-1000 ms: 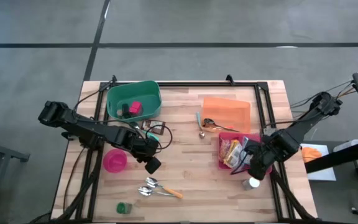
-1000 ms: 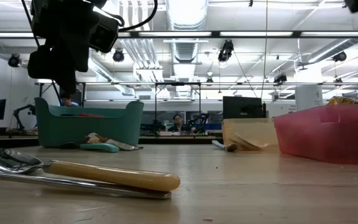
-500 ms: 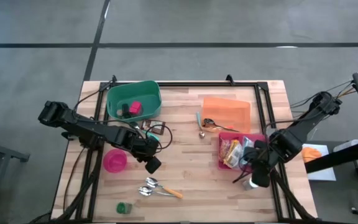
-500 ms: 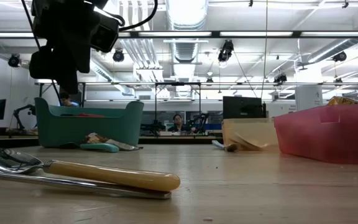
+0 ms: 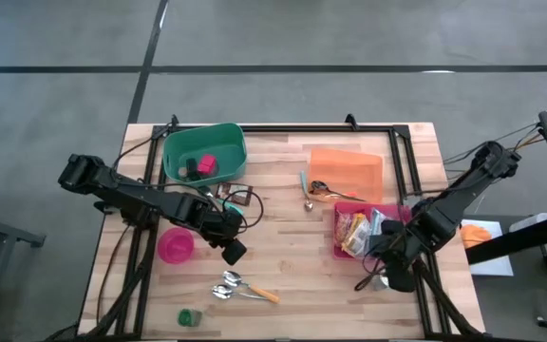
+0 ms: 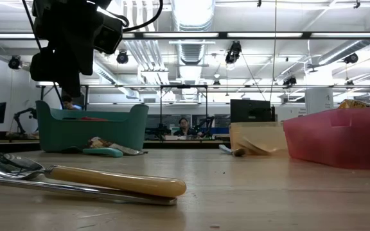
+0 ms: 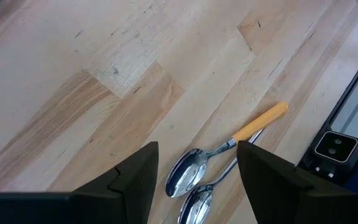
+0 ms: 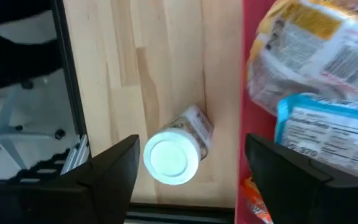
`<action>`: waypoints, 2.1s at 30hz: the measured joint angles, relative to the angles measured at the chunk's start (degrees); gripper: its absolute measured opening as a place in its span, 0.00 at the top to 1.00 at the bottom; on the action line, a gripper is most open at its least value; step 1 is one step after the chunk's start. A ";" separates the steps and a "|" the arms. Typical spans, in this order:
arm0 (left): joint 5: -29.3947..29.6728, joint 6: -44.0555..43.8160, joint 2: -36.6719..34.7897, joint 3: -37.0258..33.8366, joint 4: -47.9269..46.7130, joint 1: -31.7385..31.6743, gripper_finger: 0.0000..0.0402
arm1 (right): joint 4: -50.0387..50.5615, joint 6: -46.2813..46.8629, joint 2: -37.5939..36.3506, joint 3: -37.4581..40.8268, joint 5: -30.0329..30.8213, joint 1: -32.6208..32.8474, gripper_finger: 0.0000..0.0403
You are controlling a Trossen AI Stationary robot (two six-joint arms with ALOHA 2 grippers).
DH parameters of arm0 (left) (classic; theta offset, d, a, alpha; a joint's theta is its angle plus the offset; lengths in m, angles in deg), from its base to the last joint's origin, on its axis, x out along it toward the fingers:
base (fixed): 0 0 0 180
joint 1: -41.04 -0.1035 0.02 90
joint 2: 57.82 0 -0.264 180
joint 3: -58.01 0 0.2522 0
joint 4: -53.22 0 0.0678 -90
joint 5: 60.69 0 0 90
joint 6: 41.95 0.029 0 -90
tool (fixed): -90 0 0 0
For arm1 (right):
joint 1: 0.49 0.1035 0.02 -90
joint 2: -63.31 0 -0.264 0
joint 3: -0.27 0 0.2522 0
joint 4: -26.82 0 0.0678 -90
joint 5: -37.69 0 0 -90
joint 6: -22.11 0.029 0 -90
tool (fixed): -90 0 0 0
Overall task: Pick & Place Food Item
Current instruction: Put the white seasoning bottle into the green bin
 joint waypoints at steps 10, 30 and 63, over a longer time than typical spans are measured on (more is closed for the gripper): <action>-0.02 -0.02 -0.01 0.02 0.06 -0.07 0.45 | 4.83 -3.26 10.00 -7.64 -3.79 2.13 0.27; -0.17 0.07 0.00 0.02 0.05 -0.47 0.45 | 11.31 12.81 17.29 -14.44 8.15 14.90 0.27; -0.02 0.02 0.00 0.02 0.24 -1.16 0.45 | 1.18 16.44 16.81 -2.50 10.05 15.87 0.27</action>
